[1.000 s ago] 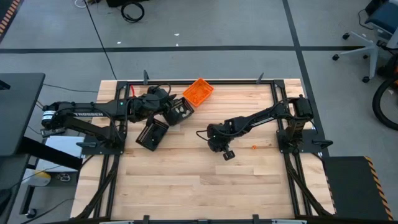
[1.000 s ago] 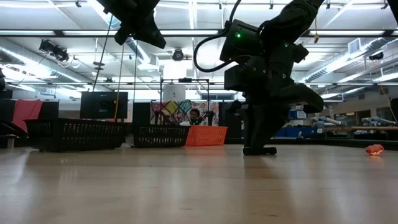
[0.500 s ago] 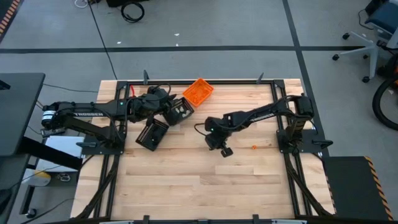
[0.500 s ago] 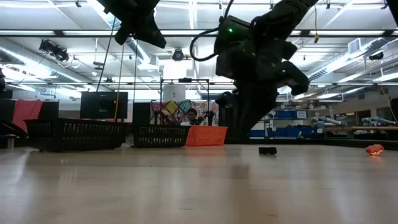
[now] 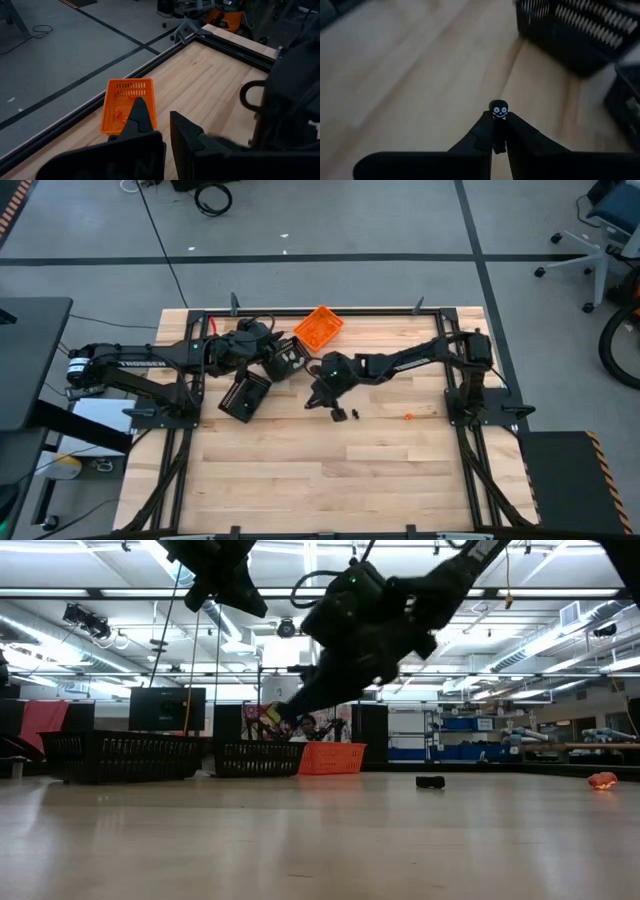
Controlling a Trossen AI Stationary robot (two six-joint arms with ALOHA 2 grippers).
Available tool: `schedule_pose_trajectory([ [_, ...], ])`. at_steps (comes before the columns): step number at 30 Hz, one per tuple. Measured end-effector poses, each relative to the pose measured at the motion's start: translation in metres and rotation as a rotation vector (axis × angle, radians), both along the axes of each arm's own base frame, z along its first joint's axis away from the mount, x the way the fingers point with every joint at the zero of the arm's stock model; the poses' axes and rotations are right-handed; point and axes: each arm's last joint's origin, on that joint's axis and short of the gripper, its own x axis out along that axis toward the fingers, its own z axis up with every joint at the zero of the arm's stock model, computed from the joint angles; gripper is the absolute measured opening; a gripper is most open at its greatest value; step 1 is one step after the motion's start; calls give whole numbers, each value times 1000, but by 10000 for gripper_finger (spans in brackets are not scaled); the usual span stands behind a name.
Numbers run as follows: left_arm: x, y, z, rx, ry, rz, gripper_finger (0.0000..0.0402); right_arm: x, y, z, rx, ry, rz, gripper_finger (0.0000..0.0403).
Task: Sort Halloween decoration
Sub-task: Put the black voodoo toy into the bottom black bin
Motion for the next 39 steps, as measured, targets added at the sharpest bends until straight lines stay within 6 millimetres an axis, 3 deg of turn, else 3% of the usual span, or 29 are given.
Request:
schedule_pose_trajectory([
  [7,0,0,0,0,0,0,0,33,1,-13,75,-292,-58,41],
  [16,0,0,0,0,1,0,0,93,5,-14,162,-374,-93,41],
  [22,0,0,0,0,0,0,0,132,4,-18,210,-429,-360,41],
  [25,0,0,0,0,2,2,0,145,2,-25,233,-445,-411,41],
  [31,0,0,0,0,4,2,0,158,4,-30,245,-446,-403,52],
  [39,0,0,0,1,2,3,0,159,7,-29,220,-444,-338,119],
])
